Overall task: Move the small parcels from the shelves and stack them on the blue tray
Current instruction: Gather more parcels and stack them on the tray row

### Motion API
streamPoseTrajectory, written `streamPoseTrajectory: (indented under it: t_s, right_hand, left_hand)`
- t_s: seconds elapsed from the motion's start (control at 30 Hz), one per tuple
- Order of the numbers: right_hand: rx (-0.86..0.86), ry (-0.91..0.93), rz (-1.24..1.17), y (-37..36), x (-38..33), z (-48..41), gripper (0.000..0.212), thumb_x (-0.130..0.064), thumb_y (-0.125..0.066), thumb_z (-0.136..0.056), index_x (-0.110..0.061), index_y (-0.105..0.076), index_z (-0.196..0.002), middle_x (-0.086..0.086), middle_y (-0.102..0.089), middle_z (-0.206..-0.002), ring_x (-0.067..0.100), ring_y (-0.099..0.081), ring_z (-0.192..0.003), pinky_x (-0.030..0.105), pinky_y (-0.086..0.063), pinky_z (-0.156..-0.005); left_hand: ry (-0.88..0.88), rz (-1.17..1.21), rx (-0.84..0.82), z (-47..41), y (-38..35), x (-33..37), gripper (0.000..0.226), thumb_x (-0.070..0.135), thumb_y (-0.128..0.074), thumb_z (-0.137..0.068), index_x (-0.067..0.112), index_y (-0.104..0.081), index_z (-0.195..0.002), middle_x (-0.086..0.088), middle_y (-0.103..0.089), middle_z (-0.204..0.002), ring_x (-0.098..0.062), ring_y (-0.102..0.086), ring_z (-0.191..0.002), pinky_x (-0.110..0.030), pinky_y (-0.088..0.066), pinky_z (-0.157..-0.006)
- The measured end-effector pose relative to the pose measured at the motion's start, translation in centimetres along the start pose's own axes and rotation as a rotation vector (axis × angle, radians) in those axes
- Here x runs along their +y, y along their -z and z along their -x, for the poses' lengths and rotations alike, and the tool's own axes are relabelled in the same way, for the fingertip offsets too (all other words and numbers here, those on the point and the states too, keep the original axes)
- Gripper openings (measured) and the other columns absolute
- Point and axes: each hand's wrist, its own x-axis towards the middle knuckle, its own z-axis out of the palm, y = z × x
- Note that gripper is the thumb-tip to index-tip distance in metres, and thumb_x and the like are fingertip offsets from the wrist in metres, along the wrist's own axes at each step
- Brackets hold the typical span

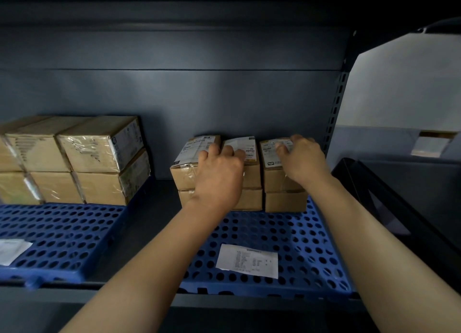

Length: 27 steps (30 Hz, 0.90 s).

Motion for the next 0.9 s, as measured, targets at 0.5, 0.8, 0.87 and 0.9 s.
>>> streamPoseTrajectory:
  t_s: [0.5,0.8,0.87,0.9]
  right_hand:
    - [-0.004,-0.009,0.017,0.32,0.40,-0.26,0.049,-0.037,-0.043,-0.099,0.000,-0.046,-0.132,0.022,-0.047,-0.128,0.035,-0.053,-0.110,0.035,-0.045,-0.085]
    - [0.003,-0.007,0.032,0.43,0.78,-0.33,0.047,-0.037,-0.045,-0.098,0.000,-0.050,-0.126,0.022,-0.050,-0.123,0.035,-0.054,-0.107,0.038,-0.048,-0.087]
    - [-0.002,-0.008,0.033,0.45,0.84,-0.36,0.047,-0.038,-0.045,-0.098,0.000,-0.051,-0.124,0.022,-0.051,-0.122,0.035,-0.054,-0.106,0.038,-0.048,-0.087]
    - [-0.004,-0.009,0.035,0.45,0.87,-0.40,0.046,-0.038,-0.044,-0.098,0.000,-0.052,-0.123,0.022,-0.051,-0.122,0.035,-0.055,-0.106,0.038,-0.048,-0.086]
  left_hand:
    - [-0.009,-0.010,0.000,-0.34,-0.01,0.45,0.038,0.014,-0.053,-0.089,0.015,-0.050,-0.127,-0.008,-0.055,-0.122,-0.031,-0.044,-0.113,-0.040,-0.035,-0.092]
    - [-0.001,-0.004,-0.024,-0.51,0.09,0.56,0.036,0.014,-0.052,-0.089,0.016,-0.050,-0.126,-0.007,-0.055,-0.121,-0.030,-0.044,-0.114,-0.040,-0.035,-0.093]
    - [-0.003,0.007,-0.032,-0.47,0.27,0.61,0.036,0.018,-0.050,-0.091,0.016,-0.050,-0.127,-0.007,-0.055,-0.122,-0.030,-0.043,-0.114,-0.040,-0.034,-0.093]
    - [-0.001,0.021,-0.040,-0.45,0.36,0.64,0.036,0.022,-0.048,-0.092,0.016,-0.050,-0.127,-0.007,-0.054,-0.122,-0.030,-0.043,-0.115,-0.040,-0.034,-0.093]
